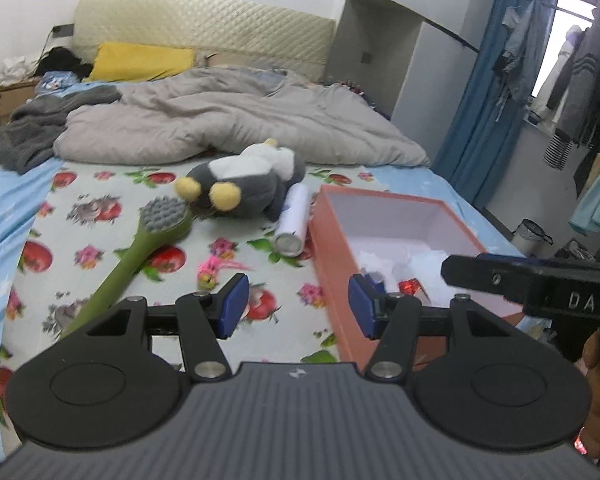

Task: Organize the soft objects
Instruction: 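Withdraw both tools and move the left tool toward the clear plastic cup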

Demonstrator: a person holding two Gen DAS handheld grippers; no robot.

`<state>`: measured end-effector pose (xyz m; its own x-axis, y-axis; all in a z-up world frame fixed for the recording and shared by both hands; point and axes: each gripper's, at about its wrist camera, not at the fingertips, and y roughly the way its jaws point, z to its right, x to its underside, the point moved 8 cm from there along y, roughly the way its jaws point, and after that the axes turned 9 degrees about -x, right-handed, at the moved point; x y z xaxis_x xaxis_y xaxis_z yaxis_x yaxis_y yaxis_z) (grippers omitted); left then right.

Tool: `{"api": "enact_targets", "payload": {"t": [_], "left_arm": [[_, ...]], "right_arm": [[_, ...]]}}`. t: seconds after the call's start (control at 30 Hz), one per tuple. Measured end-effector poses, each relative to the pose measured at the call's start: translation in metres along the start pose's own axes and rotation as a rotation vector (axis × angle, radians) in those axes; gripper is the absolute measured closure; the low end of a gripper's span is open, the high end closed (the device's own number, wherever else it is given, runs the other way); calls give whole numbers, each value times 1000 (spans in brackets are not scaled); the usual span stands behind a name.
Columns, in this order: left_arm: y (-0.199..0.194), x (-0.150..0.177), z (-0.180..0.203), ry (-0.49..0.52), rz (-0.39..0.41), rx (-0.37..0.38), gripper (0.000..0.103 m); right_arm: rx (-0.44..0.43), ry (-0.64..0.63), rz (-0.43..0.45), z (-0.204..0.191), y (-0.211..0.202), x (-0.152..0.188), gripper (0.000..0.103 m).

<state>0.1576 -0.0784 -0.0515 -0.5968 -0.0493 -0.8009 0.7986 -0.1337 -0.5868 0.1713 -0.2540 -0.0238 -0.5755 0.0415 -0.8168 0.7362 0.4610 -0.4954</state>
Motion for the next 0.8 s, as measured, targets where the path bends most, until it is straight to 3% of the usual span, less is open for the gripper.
{"api": "enact_targets", "payload": {"t": [0.37, 0.8], "left_arm": [[25, 38, -33, -64, -71, -58, 42], [92, 59, -61, -114, -174, -119, 38]], "right_arm": [[-54, 3, -103, -29, 32, 43, 49], [-58, 63, -154, -27, 79, 54, 49]]}}
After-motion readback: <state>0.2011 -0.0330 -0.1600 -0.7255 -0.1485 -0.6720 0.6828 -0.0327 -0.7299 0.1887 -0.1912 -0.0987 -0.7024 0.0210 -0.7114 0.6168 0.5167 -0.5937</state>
